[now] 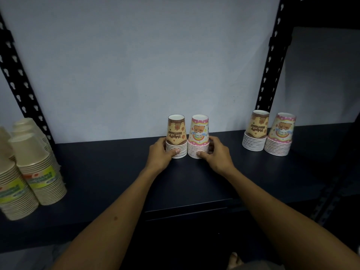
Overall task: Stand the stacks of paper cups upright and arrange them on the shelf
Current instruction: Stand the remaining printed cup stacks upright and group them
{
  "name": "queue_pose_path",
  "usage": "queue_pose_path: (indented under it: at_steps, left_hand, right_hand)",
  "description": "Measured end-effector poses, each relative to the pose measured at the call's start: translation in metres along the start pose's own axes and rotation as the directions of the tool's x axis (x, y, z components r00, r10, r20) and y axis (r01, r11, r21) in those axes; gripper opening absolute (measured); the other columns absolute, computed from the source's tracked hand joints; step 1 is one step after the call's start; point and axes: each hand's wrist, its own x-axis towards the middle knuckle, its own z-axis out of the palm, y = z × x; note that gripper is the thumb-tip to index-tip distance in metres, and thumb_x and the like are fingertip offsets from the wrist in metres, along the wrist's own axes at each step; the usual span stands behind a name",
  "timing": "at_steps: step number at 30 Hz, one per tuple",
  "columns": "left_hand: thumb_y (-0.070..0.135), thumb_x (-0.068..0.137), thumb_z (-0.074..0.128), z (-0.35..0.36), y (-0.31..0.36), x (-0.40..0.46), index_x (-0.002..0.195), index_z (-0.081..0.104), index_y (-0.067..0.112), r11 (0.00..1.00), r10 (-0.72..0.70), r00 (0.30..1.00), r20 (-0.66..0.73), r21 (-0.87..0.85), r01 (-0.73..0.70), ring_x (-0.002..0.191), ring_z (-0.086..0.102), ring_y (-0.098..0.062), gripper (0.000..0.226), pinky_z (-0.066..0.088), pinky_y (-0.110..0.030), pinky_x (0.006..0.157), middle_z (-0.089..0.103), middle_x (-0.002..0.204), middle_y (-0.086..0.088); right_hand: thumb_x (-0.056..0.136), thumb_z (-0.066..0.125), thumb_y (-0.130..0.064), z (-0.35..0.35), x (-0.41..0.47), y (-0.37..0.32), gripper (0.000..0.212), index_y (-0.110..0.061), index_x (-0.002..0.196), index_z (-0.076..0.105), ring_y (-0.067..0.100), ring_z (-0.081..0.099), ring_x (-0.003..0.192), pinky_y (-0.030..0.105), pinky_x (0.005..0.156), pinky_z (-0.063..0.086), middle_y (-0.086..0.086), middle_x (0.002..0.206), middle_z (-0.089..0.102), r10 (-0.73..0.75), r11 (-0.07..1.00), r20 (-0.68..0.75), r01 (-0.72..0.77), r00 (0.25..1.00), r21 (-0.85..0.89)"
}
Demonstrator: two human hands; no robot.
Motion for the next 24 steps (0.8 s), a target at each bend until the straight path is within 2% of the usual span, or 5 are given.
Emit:
queue_pose_path:
  at_steps: [5, 9, 17, 21, 24]
  left_hand:
    - [0.021, 0.077, 0.078, 0.007, 0.003, 0.004, 0.126, 0.056, 0.010, 0.999, 0.004, 1.000, 0.024, 0.033, -0.004, 0.112, 0.061, -0.017, 0.055, 0.047, -0.025, 0.090, 0.064, 0.124, -0.004]
    - [0.020, 0.076, 0.079, 0.020, 0.013, 0.006, 0.125, 0.056, 0.010, 0.999, 0.004, 0.997, 0.080, 0.053, -0.008, 0.111, 0.061, -0.018, 0.055, 0.049, -0.031, 0.094, 0.064, 0.124, -0.005]
    - [0.021, 0.075, 0.080, 0.071, 0.044, -0.004, 0.128, 0.053, 0.008, 0.999, 0.042, 0.985, 0.166, 0.010, -0.044, 0.113, 0.061, -0.018, 0.061, 0.048, -0.028, 0.094, 0.063, 0.127, -0.007]
    - [0.022, 0.076, 0.080, 0.101, 0.062, -0.009, 0.129, 0.052, 0.009, 0.998, 0.064, 0.974, 0.216, -0.022, -0.061, 0.114, 0.060, -0.019, 0.061, 0.048, -0.030, 0.096, 0.063, 0.127, -0.007]
    - [0.022, 0.075, 0.080, 0.124, 0.075, -0.014, 0.128, 0.053, 0.009, 0.996, 0.083, 0.965, 0.250, -0.056, -0.071, 0.113, 0.061, -0.019, 0.060, 0.049, -0.031, 0.095, 0.063, 0.126, -0.006]
  right_hand:
    - [0.080, 0.076, -0.017, -0.009, -0.002, 0.001, 0.064, -0.013, 0.136, 0.043, 0.019, 0.056, 0.120, 0.024, 0.092, 0.043, 0.006, 0.134, 0.057, 0.025, 1.000, -0.008, -0.025, 1.000, -0.007]
    - [0.080, 0.076, -0.017, -0.025, -0.009, 0.008, 0.065, -0.013, 0.135, 0.043, 0.018, 0.056, 0.120, 0.026, 0.094, 0.043, 0.005, 0.134, 0.057, 0.044, 0.999, -0.042, -0.045, 0.998, -0.016]
    - [0.076, 0.080, -0.015, -0.085, -0.032, 0.029, 0.066, -0.012, 0.133, 0.047, 0.017, 0.058, 0.116, 0.023, 0.092, 0.044, 0.005, 0.130, 0.060, 0.074, 0.996, -0.119, -0.079, 0.990, -0.034]
    - [0.075, 0.081, -0.014, -0.119, -0.046, 0.040, 0.066, -0.012, 0.133, 0.048, 0.011, 0.056, 0.107, 0.022, 0.088, 0.044, 0.006, 0.129, 0.061, 0.101, 0.993, -0.155, -0.108, 0.983, -0.036]
    - [0.075, 0.080, -0.014, -0.142, -0.057, 0.049, 0.066, -0.012, 0.133, 0.049, 0.014, 0.058, 0.109, 0.023, 0.089, 0.045, 0.006, 0.128, 0.061, 0.122, 0.990, -0.207, -0.133, 0.971, -0.039]
